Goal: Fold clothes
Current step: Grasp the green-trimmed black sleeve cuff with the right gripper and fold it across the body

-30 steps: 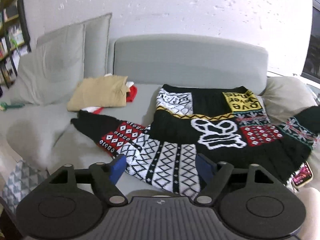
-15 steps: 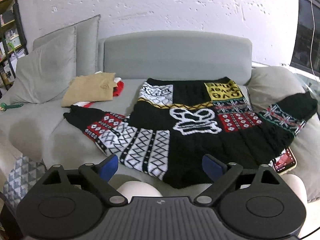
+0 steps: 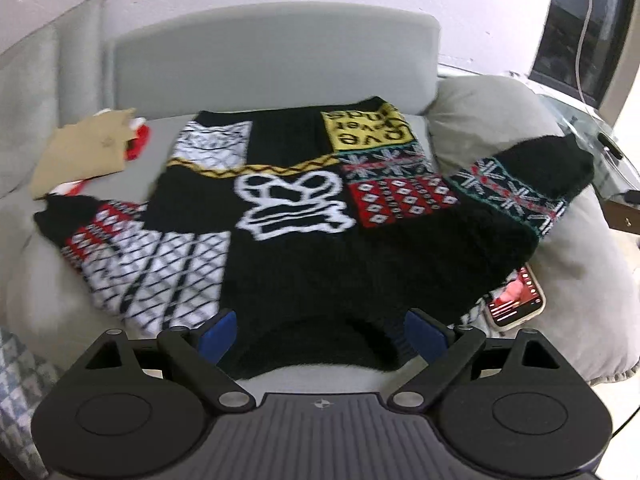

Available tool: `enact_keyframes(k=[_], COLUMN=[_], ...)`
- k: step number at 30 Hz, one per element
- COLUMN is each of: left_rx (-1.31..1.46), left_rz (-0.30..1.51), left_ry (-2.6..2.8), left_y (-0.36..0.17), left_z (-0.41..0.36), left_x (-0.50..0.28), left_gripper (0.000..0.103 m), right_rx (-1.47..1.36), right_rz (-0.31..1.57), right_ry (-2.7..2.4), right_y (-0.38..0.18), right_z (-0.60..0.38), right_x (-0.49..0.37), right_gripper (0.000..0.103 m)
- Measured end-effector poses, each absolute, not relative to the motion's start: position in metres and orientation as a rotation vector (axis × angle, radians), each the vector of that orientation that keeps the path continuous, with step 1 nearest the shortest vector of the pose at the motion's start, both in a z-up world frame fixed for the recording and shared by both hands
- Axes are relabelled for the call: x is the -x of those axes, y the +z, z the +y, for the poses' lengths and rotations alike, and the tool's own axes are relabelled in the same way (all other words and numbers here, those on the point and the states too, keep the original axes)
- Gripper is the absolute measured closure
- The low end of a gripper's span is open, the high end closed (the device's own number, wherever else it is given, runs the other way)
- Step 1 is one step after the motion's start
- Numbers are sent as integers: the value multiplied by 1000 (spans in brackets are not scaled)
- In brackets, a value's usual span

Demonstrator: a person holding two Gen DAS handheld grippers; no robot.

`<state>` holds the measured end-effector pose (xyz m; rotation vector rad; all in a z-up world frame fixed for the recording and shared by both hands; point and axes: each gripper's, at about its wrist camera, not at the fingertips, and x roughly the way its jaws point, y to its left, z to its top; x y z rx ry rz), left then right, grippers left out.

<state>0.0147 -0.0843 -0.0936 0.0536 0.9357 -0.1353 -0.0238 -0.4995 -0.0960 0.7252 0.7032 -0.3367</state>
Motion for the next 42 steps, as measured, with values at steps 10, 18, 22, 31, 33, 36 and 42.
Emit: enact_keyframes(k=[10, 18, 22, 31, 33, 36, 42], left_rx=[-81, -47, -29, 17, 41, 94, 267], left_rz=[998, 1011, 1008, 929, 894, 845, 846], left_ry=[-150, -128, -127, -122, -112, -80, 82], left_y=[-123, -131, -133, -123, -119, -112, -119], left_z=[-103, -93, -86, -57, -45, -20, 63], left_x=[-40, -48, -47, -40, -36, -30, -17], left_gripper=[12, 12, 12, 13, 13, 13, 17], right_rx=[-978, -1128, -1215, -798, -673, -467, -79], right_rz=[607, 545, 464, 457, 423, 367, 266], right_ry=[-383, -343, -368, -465, -436, -369, -140], right_y=[-167, -203, -214, -153, -127, -87, -47], right_z=[-596, -636, -643, -587, -550, -476, -289], right_x=[-58, -105, -114, -128, -128, -125, -101], right_gripper=[33, 26, 16, 95, 95, 95, 95])
